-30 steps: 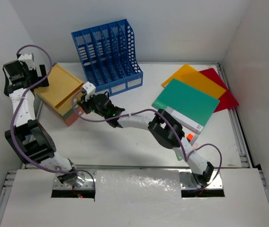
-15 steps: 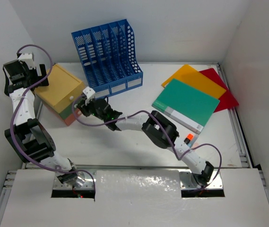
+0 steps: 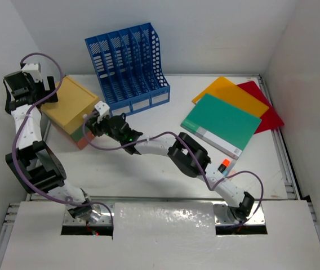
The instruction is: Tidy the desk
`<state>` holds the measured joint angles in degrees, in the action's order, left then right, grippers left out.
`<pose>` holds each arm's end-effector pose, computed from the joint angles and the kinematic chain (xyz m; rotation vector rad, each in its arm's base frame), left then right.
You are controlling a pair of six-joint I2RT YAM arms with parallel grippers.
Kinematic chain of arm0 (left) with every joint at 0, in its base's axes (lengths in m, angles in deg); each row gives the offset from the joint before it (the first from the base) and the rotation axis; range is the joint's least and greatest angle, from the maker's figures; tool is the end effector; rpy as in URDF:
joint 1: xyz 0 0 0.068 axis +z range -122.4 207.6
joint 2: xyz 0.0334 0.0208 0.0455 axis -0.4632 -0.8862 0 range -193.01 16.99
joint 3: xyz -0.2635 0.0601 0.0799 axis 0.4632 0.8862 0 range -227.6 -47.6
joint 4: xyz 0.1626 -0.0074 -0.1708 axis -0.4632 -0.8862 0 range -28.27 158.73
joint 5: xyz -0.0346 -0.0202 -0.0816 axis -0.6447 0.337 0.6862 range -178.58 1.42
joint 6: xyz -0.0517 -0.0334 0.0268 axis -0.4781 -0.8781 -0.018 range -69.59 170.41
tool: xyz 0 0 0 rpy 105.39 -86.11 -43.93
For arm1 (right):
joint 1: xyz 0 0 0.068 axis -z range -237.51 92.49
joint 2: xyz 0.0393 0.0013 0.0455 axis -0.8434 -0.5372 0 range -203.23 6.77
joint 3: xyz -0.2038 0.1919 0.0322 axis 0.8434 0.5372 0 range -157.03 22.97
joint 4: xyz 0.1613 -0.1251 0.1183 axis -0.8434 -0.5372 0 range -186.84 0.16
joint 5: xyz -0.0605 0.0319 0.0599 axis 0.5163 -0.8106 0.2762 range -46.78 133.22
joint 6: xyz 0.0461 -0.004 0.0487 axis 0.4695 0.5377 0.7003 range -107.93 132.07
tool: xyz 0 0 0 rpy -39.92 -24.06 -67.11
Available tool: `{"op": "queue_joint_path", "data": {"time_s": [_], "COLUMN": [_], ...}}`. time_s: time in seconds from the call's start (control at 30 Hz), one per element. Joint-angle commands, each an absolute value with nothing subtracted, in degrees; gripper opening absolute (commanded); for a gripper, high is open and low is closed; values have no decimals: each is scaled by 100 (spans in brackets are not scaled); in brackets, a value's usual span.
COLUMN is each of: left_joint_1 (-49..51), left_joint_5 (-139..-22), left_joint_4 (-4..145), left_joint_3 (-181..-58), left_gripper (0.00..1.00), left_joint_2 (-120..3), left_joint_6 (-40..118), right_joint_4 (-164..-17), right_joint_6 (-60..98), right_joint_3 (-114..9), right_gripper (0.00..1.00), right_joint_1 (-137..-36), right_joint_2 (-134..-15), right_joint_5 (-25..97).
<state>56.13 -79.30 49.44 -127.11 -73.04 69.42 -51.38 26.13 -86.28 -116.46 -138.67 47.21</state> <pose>0.3161 0.1620 0.3430 -0.0760 2.0997 0.3344 0.3040 0.4979 0.1936 -0.5609 1.5102 0.9514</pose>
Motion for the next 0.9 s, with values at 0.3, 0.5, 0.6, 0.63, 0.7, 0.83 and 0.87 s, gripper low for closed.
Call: {"op": "queue_joint_path", "data": {"time_s": [0.3, 0.5, 0.6, 0.63, 0.7, 0.83, 0.87], "left_joint_1": [5572, 5572, 5572, 5572, 5572, 5572, 5572], "left_joint_5": [-7883, -7848, -7839, -7839, -7839, -7874, -7865], "left_joint_4": [4764, 4772, 4790, 4790, 4799, 4808, 4808], "left_joint_3": [-12828, -12837, -12837, -12846, -12846, -12855, -12855], "left_gripper": [97, 97, 97, 97, 97, 97, 97], "left_joint_2": [-7467, -7555, -7573, -7573, -7582, -7599, -7608], "left_joint_6": [7010, 6993, 6984, 6984, 6993, 7001, 7001], "right_joint_4": [-5274, -5266, -5292, -5266, -5187, -5257, -5257], "right_joint_6": [2631, 2578, 2543, 2534, 2490, 2464, 2455], "right_joint_3": [-9199, -9269, -9331, -9314, -9287, -9296, -9270], "right_gripper": [28, 27, 27, 27, 27, 14, 12], "right_joint_1": [-11701, -11692, -11692, -11692, -11692, -11692, -11692], "right_joint_2": [-14141, -14238, -14282, -14282, -14264, -14238, -14229], "right_joint_5": [4920, 4929, 4938, 4938, 4955, 4947, 4955]}}
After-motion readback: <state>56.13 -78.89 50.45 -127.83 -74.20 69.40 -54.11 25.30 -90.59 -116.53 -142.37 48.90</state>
